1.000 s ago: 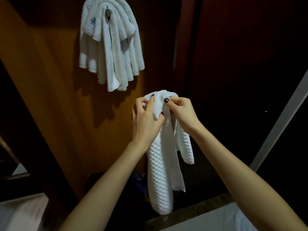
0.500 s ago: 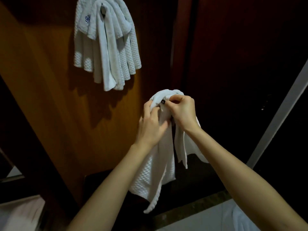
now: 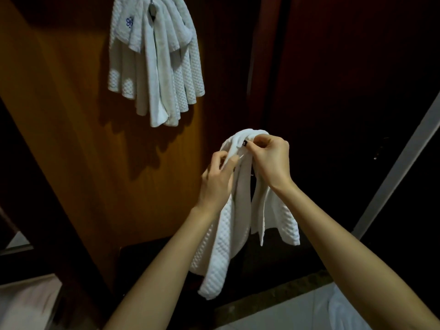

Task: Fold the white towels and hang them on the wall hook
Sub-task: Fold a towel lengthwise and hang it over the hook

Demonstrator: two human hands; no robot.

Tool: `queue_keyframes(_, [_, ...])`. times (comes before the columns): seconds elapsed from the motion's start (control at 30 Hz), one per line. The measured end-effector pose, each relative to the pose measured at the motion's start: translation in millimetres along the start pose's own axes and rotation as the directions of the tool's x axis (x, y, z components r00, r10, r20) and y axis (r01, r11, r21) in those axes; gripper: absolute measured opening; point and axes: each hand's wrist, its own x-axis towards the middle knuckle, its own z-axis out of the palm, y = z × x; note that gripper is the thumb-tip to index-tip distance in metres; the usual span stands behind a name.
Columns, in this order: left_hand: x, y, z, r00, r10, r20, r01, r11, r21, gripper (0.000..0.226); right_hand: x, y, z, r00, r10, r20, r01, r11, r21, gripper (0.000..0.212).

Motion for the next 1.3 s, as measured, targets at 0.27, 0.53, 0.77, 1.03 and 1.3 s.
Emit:
queue_keyframes(0.27, [-5.5, 2.9, 4.9, 0.993, -0.118, 0.014, 0.117, 0.992, 0.038, 0.026, -9.3, 2.5, 8.5, 0.987, 0.145, 0.064, -0.156, 0.965, 0.21, 0.025])
queue_keyframes(0.53, [19.6, -2.6, -6.3, 0.994, -0.081, -0.074, 0.086, 0.994, 0.067, 0.004, -10.7, -3.0, 3.2, 0.987, 0.033, 0.155, -0.061, 0.981, 0.184, 0.036])
queue_keyframes(0.77, [53.6, -8.0, -32.1, 0.996, 0.085, 0.017, -0.085, 0.996, 0.03, 0.005, -11.4, 15.1, -7.7, 0.93, -0.359, -0.08, 0.243, 0.764, -0.598, 0.054])
queue_keyframes(1.03, [54.0, -12.5, -34.2, 0.97, 0.154, 0.19, -0.167, 0.984, 0.055, 0.005, 16.9, 1.6, -19.6, 0.94, -0.238, 0.243, 0.34, 0.657, -0.673, 0.038])
queue_keyframes(1.3, [14.2, -24.9, -7.2, 0.987, -0.111, 0.112, 0.093, 0.983, 0.157, 0.016, 28.6, -16.2, -12.8, 0.846, -0.114, 0.521, 0.482, 0.58, -0.656, 0.033])
